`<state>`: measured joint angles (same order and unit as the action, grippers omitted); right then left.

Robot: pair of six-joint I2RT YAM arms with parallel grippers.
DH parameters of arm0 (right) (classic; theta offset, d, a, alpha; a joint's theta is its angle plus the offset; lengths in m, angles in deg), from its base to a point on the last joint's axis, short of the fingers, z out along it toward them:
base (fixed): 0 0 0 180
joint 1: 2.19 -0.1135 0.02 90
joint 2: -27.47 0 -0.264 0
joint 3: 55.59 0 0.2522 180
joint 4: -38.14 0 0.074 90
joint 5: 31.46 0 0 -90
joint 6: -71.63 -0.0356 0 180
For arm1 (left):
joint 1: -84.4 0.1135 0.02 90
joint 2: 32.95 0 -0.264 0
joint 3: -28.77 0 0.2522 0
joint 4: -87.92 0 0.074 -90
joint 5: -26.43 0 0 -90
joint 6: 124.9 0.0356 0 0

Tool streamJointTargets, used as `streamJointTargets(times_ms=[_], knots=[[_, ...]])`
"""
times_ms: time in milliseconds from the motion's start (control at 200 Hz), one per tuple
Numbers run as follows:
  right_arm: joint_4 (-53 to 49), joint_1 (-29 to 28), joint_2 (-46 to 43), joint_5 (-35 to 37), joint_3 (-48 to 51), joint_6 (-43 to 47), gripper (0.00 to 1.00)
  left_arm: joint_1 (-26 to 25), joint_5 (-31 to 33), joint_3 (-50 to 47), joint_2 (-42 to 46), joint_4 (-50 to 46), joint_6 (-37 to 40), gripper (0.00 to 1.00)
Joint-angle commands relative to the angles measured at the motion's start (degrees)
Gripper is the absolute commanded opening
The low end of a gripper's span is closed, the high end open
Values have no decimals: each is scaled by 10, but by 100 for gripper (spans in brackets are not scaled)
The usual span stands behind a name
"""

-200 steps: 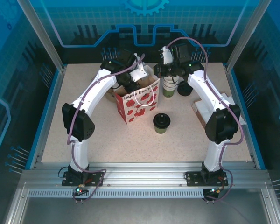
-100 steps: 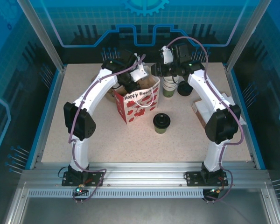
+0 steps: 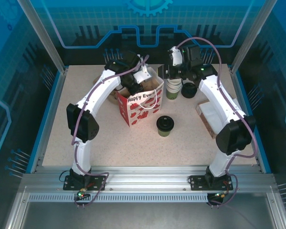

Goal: Pack the takeout coffee

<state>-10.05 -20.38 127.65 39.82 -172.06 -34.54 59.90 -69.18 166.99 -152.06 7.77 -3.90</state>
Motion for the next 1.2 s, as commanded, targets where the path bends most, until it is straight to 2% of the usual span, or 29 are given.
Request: streamJointTargets(times_ms=[0,225,400,560,660,840,915,1050,1196], knots=[[-3,-2,-33,-26,32,13,54,4,-18,22,-9,-24,-13,29],[-14,-26,-92,28,102,10,65,5,-15,23,-8,-24,-16,29],[24,-39,-137,-31,171,-20,67,6,-15,23,-8,-23,-19,29],[41,-65,-151,-49,217,-35,65,5,-13,23,-8,-23,-19,29],[60,-77,-152,-69,240,-47,56,6,-12,23,-9,-22,-19,29],[62,-91,-165,-65,260,-44,26,6,-9,22,-8,-23,-18,29],[53,-90,-173,-54,261,-35,17,8,-9,23,-7,-23,-19,29],[30,-89,-186,-40,260,-15,10,9,-10,22,-6,-22,-19,29],[8,-86,-193,-33,265,1,8,11,-15,23,-5,-21,-21,29]])
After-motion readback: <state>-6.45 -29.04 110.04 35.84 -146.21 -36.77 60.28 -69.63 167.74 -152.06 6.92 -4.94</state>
